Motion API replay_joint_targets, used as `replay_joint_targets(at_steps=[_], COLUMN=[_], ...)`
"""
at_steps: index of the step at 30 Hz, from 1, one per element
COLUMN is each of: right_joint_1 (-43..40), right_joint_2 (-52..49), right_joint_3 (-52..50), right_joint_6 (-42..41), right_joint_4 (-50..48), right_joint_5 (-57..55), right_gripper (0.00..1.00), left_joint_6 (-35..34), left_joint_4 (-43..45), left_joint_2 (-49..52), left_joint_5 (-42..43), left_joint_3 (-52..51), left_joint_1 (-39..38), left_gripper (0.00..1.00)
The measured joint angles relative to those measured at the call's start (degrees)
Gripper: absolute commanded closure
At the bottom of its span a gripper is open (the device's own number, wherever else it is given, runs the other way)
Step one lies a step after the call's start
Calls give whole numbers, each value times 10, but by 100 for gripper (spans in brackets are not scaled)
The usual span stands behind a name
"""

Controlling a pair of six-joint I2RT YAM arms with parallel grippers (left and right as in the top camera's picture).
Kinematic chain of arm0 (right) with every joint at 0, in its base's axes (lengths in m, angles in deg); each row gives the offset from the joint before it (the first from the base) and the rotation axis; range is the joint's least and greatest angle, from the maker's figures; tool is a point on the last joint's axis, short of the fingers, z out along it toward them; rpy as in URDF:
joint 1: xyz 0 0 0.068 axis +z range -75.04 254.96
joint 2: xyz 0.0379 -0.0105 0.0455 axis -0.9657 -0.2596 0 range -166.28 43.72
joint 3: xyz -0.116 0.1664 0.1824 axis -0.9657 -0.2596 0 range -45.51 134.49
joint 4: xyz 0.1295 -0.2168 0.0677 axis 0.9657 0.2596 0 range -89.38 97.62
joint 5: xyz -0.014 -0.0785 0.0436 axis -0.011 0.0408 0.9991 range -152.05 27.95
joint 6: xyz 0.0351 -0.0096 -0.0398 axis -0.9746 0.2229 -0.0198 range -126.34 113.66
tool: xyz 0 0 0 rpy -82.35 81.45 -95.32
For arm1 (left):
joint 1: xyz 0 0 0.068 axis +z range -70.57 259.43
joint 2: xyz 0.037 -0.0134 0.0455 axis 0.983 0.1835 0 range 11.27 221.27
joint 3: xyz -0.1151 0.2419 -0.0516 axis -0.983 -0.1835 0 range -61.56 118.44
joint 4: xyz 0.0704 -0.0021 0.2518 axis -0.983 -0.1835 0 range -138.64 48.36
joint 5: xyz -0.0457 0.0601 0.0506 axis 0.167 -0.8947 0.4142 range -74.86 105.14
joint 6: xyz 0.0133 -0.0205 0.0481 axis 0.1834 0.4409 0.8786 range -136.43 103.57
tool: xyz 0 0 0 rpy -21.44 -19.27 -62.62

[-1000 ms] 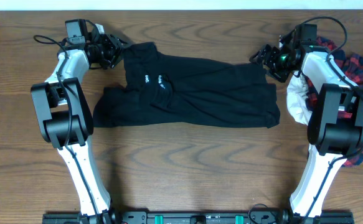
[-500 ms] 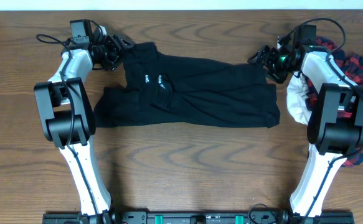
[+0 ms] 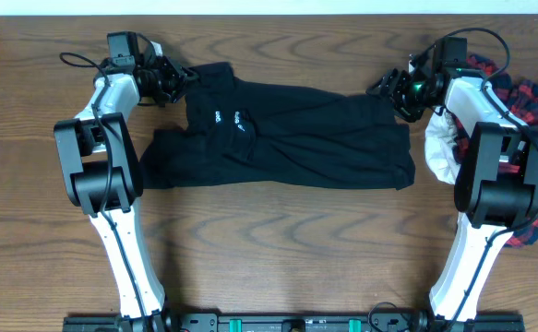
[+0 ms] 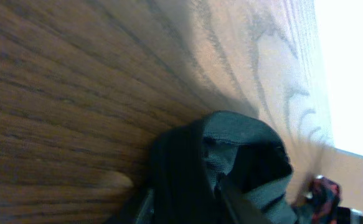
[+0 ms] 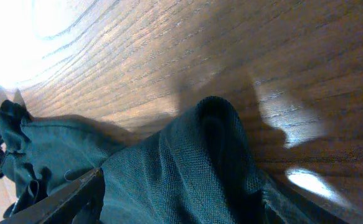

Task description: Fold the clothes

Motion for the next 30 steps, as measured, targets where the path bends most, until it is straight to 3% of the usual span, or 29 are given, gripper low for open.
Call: replay_joint_targets(at_steps=[6, 7, 10, 11, 15, 20, 30], right_joint_1=[0, 0, 0, 1, 1, 2, 3], right_joint_2=[0, 0, -5, -7, -13, -14, -14], right_joint_3=[0, 0, 0, -1, -1, -2, -4], right_joint_6=[-5, -5, -10, -11, -17, -17, -15], right_joint_4=[-2, -2, -5, -6, -7, -7, -8], right_joint_5=[0, -2, -12, -16, -19, -24, -29], right_gripper=[28, 33, 65, 71, 77, 97, 99], left_joint_6=[1, 1, 1, 1, 1, 5, 40], left_joint_4=[-2, -2, -2, -2, -2, -4, -11], left_joint_2=[5, 6, 6, 6, 6, 7, 5], left_joint_5=[2, 2, 2, 2, 3, 6, 11], left_joint_3=[0, 0, 0, 0, 0, 0, 0], left_joint_1=[0, 0, 0, 0, 0, 0, 0], left_gripper=[90, 90, 90, 90, 90, 94, 94])
